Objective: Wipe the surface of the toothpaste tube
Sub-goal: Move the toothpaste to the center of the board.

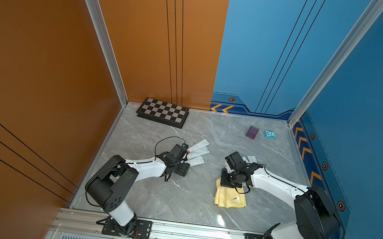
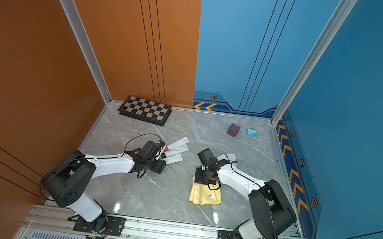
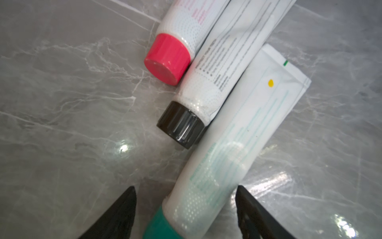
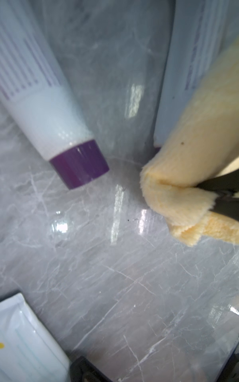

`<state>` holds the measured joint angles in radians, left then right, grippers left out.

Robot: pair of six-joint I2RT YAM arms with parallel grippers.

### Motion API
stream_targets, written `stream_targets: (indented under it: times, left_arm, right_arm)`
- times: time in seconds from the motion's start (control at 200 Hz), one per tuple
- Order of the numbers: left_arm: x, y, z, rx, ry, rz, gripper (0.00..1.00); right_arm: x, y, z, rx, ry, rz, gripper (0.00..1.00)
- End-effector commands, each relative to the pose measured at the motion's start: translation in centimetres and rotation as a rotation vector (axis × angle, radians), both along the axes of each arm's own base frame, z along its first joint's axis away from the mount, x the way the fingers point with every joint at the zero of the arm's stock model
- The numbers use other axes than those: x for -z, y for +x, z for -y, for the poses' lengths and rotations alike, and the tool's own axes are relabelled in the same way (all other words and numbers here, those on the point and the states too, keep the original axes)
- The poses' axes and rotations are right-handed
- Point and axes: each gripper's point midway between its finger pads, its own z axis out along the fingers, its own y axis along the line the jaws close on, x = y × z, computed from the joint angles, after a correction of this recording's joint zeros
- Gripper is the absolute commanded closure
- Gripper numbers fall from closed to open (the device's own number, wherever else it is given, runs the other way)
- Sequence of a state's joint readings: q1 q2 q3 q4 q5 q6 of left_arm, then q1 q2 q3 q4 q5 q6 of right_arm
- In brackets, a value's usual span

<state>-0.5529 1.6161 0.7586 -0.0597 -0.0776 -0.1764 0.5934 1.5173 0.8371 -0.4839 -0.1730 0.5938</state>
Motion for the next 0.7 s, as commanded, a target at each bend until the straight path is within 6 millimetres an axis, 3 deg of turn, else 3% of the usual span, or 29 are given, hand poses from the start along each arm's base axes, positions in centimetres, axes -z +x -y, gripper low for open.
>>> stream_targets:
  times: [0.0, 0.18, 0.3, 0.551, 0.696]
  left_arm:
    - [0.0, 0.1, 0.9, 0.038, 0.009, -0.017, 0.24]
    - [0.3, -0.1, 1.8, 0.075, 0.017, -0.022, 0.24]
    - [0.6, -0.4, 2.4, 0.107, 0.013, -0.04, 0.33]
    - [1.0, -3.3, 4.3, 0.184, -0.009, -0.072, 0.49]
    - [1.2, -5.4, 5.7, 0.256, -0.028, -0.097, 0.58]
  right_arm:
    - [-0.5, -0.3, 1.0, -0.004, 0.007, 0.008, 1.0]
    - [-2.2, -0.6, 0.3, -0.027, 0.03, 0.035, 1.0]
    - [-3.1, -0.8, -0.1, -0.04, 0.043, 0.048, 1.0]
    - [-5.3, -0.6, -0.1, -0.05, 0.048, 0.087, 1.0]
    - [-5.6, -0.3, 0.0, -0.052, 0.039, 0.091, 1.0]
